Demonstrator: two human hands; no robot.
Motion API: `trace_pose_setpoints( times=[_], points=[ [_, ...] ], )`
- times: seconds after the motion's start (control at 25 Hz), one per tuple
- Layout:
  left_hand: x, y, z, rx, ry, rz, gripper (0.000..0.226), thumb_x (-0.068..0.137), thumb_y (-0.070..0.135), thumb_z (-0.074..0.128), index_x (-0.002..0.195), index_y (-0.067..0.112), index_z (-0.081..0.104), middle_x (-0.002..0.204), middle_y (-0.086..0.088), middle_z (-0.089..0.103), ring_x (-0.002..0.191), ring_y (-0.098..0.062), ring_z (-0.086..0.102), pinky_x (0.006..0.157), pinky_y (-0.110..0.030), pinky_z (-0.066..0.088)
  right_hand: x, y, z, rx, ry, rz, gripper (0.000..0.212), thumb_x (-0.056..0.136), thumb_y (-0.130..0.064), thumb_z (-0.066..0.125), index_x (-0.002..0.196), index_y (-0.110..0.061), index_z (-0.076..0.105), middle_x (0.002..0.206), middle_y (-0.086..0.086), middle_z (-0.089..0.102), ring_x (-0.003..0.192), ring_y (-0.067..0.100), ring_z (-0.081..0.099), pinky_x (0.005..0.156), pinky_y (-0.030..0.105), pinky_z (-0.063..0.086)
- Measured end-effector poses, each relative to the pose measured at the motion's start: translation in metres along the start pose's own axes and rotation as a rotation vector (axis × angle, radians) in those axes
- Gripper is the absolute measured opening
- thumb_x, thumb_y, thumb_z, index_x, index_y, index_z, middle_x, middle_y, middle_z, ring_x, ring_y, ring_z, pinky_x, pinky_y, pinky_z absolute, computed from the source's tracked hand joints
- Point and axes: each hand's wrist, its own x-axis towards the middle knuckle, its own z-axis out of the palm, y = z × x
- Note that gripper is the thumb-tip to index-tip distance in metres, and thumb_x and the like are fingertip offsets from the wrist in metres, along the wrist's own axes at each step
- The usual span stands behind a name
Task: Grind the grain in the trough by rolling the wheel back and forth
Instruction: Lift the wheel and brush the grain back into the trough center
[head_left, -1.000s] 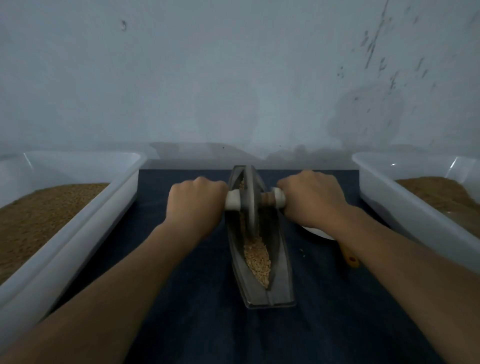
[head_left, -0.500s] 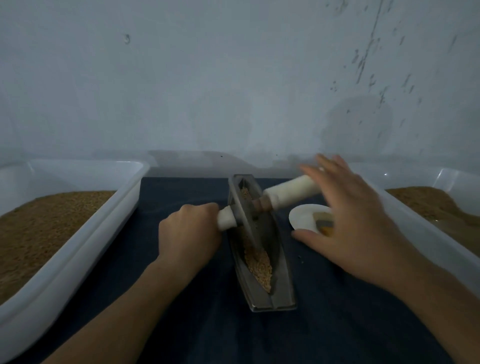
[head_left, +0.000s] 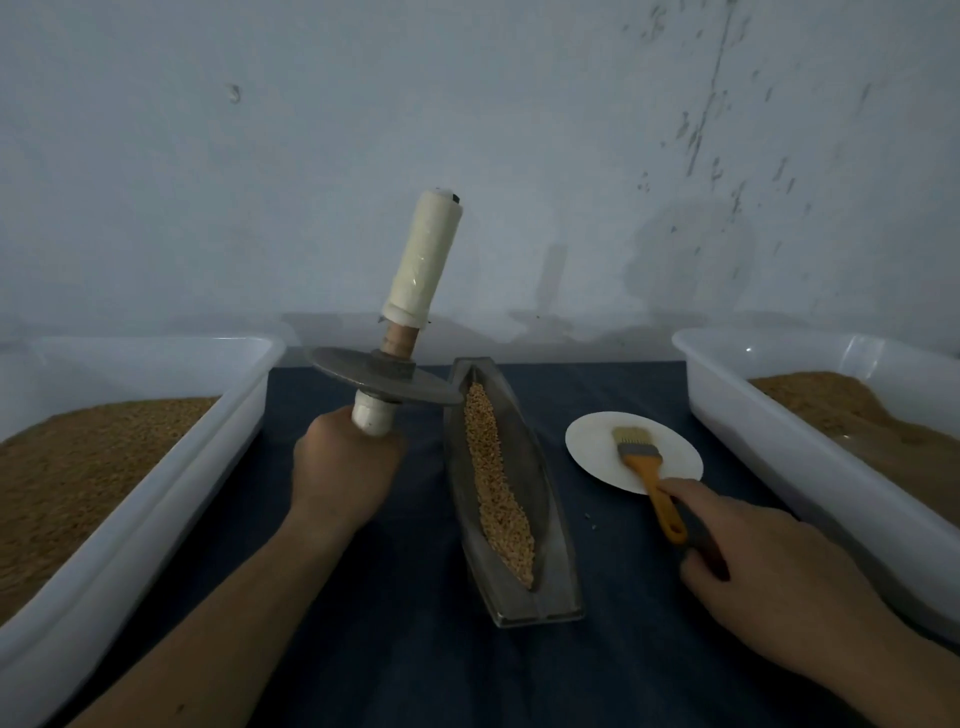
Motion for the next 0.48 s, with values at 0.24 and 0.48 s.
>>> trace_pose_setpoints(
  times=[0.24,0.48],
  points=[
    [0.005,-0.004,0.000,-0.098,-0.004,-0.020,0.009,0.072,0.018,0.067,0.067,0.015,0.060,0.059,-0.003,0.064,0.059,-0.026,0.064,0.050,-0.034,0.049,0.033,0.012,0.006,-0.110,-0.043,-0.200,0.060,0.096,-0.047,0.046,0.148,-0.060,0.018,0.102,-0.026,0.037,0.081,0.002,0.053,0.069,0.023,0.050],
    [0.005,-0.005,0.001,-0.101,-0.003,-0.009,0.010,0.071,0.020,0.068,0.066,0.019,0.060,0.059,0.002,0.063,0.056,-0.017,0.061,0.046,-0.026,0.040,0.042,0.003,-0.025,0.022,0.353,-0.286,0.042,0.103,-0.032,0.050,0.143,-0.044,0.051,0.087,-0.014,0.052,0.069,0.006,0.054,0.062,0.023,0.047]
  ],
)
